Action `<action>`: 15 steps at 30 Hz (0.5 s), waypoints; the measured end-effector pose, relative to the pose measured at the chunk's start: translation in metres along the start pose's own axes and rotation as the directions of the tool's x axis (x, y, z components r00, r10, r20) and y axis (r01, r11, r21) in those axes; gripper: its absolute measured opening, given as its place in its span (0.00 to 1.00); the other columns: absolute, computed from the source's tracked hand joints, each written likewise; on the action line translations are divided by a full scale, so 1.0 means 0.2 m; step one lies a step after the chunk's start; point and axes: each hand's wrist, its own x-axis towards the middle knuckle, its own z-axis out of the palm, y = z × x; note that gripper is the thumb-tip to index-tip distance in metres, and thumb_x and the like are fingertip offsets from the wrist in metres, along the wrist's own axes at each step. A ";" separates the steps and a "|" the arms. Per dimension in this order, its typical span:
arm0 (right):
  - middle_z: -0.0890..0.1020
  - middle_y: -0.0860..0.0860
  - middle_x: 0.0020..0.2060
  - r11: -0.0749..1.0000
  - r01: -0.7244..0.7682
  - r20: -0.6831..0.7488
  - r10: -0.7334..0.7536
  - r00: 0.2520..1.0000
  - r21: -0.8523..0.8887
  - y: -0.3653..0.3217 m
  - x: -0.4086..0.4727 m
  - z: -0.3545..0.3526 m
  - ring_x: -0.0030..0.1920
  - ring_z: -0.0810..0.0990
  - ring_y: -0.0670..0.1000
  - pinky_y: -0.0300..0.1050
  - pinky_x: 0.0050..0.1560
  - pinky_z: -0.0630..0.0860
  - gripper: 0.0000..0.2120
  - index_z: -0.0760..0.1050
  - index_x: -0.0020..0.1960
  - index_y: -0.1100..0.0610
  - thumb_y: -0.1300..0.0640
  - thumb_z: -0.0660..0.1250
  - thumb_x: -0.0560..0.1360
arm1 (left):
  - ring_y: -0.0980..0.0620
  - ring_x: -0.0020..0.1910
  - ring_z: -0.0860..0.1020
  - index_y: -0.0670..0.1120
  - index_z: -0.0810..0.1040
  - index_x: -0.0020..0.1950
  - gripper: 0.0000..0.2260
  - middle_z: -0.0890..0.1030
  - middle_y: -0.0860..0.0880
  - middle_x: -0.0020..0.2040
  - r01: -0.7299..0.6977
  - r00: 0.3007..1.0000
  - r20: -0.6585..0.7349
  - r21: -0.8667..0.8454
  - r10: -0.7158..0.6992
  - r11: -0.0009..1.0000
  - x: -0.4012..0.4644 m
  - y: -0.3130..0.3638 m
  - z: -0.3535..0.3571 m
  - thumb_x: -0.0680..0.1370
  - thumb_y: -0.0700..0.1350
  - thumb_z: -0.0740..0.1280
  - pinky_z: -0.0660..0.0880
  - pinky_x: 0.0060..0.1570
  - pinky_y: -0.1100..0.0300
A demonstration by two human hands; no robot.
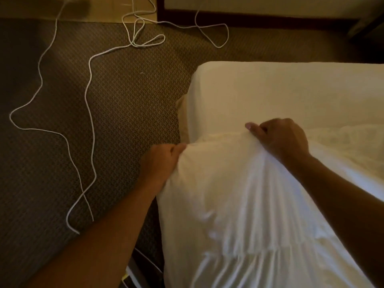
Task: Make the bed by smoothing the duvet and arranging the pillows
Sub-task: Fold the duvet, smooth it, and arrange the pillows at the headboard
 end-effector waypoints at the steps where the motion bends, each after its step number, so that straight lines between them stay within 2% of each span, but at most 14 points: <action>1: 0.72 0.53 0.26 1.000 -0.019 -0.033 0.019 0.999 0.009 -0.01 0.05 0.01 0.34 0.74 0.59 0.48 0.37 0.67 0.31 0.70 0.27 0.54 0.33 0.56 0.79 | 0.44 0.36 0.77 0.47 0.80 0.39 0.27 0.79 0.47 0.35 0.027 1.000 -0.015 0.019 -0.026 0.999 0.07 0.02 0.00 0.80 0.65 0.55 0.69 0.34 0.55; 4: 0.75 0.56 0.31 0.998 -0.013 -0.026 0.011 1.000 -0.057 -0.02 0.12 0.13 0.44 0.77 0.63 0.53 0.48 0.67 0.30 0.78 0.35 0.57 0.37 0.53 0.82 | 0.42 0.44 0.79 0.45 0.82 0.47 0.27 0.82 0.44 0.45 0.079 0.996 0.024 0.116 -0.082 0.990 0.18 0.02 0.06 0.81 0.65 0.54 0.74 0.43 0.52; 6: 0.79 0.57 0.36 0.995 0.028 0.025 -0.025 0.999 -0.095 -0.03 0.12 0.20 0.48 0.76 0.61 0.55 0.54 0.65 0.30 0.79 0.40 0.56 0.37 0.50 0.82 | 0.40 0.47 0.79 0.45 0.82 0.49 0.27 0.83 0.42 0.48 0.102 0.993 0.048 0.147 -0.110 0.984 0.18 -0.01 0.11 0.81 0.65 0.54 0.73 0.47 0.50; 9: 0.75 0.53 0.34 0.998 0.009 0.111 -0.003 0.994 -0.054 -0.01 0.15 0.18 0.42 0.75 0.59 0.52 0.48 0.66 0.32 0.76 0.36 0.55 0.32 0.49 0.80 | 0.39 0.47 0.79 0.43 0.82 0.48 0.28 0.83 0.41 0.47 0.118 0.991 0.038 0.136 -0.125 0.984 0.17 -0.04 0.14 0.81 0.65 0.53 0.71 0.43 0.51; 12: 0.75 0.53 0.31 0.998 -0.058 0.009 0.058 0.998 -0.012 0.01 0.21 0.14 0.37 0.75 0.59 0.50 0.41 0.69 0.33 0.75 0.33 0.55 0.29 0.51 0.78 | 0.40 0.44 0.79 0.43 0.81 0.45 0.29 0.82 0.41 0.44 0.078 0.997 -0.022 0.138 -0.075 0.987 0.22 -0.01 0.12 0.82 0.64 0.52 0.69 0.39 0.53; 14: 0.79 0.55 0.34 0.997 -0.077 -0.029 0.078 0.997 0.028 -0.01 0.21 0.16 0.41 0.78 0.61 0.52 0.47 0.73 0.31 0.77 0.37 0.54 0.31 0.52 0.79 | 0.40 0.44 0.79 0.43 0.81 0.46 0.28 0.82 0.41 0.45 0.092 0.995 -0.039 0.138 -0.087 0.986 0.23 0.02 0.11 0.82 0.63 0.53 0.67 0.39 0.54; 15: 0.81 0.56 0.38 0.997 -0.066 -0.029 0.066 0.997 0.026 -0.02 0.19 0.18 0.45 0.78 0.61 0.54 0.52 0.71 0.28 0.78 0.40 0.54 0.33 0.53 0.80 | 0.40 0.46 0.78 0.43 0.82 0.48 0.27 0.82 0.41 0.46 0.118 0.993 -0.042 0.144 -0.113 0.983 0.22 0.02 0.11 0.82 0.62 0.53 0.67 0.40 0.54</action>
